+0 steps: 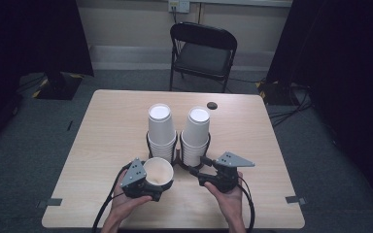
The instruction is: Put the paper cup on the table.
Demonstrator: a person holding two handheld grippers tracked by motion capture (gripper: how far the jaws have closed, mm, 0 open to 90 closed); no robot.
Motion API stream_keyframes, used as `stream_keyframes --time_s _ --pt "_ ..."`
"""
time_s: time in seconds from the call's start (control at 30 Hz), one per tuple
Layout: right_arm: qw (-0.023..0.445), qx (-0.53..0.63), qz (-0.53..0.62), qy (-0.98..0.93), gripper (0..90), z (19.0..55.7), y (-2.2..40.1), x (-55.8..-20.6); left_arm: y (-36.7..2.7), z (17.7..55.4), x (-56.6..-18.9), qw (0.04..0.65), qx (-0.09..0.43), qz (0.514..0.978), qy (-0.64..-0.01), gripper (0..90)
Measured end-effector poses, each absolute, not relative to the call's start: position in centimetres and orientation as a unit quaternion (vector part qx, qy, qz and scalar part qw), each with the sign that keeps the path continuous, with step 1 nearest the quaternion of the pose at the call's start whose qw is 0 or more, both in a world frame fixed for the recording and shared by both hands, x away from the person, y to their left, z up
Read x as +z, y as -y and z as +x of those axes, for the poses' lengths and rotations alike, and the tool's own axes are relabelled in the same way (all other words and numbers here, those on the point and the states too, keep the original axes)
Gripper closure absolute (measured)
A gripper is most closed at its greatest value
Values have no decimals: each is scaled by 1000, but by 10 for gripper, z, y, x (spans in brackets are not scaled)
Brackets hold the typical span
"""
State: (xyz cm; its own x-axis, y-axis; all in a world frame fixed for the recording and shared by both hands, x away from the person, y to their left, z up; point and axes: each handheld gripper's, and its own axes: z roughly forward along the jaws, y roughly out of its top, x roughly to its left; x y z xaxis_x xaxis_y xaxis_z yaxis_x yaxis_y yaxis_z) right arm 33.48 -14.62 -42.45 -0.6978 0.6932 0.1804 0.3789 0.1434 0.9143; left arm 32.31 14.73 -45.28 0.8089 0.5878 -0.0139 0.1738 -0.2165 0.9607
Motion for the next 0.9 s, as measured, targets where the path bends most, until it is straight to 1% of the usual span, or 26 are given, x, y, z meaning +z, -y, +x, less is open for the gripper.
stream_keyframes --time_s 0.2,0.4,0.47,0.7,0.9 --pt "170 553 373 -726 308 329 157 -436 -162 325 -449 571 195 747 -277 96" --pt "185 559 403 -701 304 325 174 -449 -176 331 -446 573 201 739 -294 95" --pt "189 562 408 -694 284 323 178 -453 -180 332 -443 574 204 736 -295 95" --pt "202 553 412 -695 276 318 184 -466 -194 336 -436 585 211 721 -305 94" --pt "219 541 419 -696 219 314 187 -475 -205 343 -432 588 225 706 -325 94"
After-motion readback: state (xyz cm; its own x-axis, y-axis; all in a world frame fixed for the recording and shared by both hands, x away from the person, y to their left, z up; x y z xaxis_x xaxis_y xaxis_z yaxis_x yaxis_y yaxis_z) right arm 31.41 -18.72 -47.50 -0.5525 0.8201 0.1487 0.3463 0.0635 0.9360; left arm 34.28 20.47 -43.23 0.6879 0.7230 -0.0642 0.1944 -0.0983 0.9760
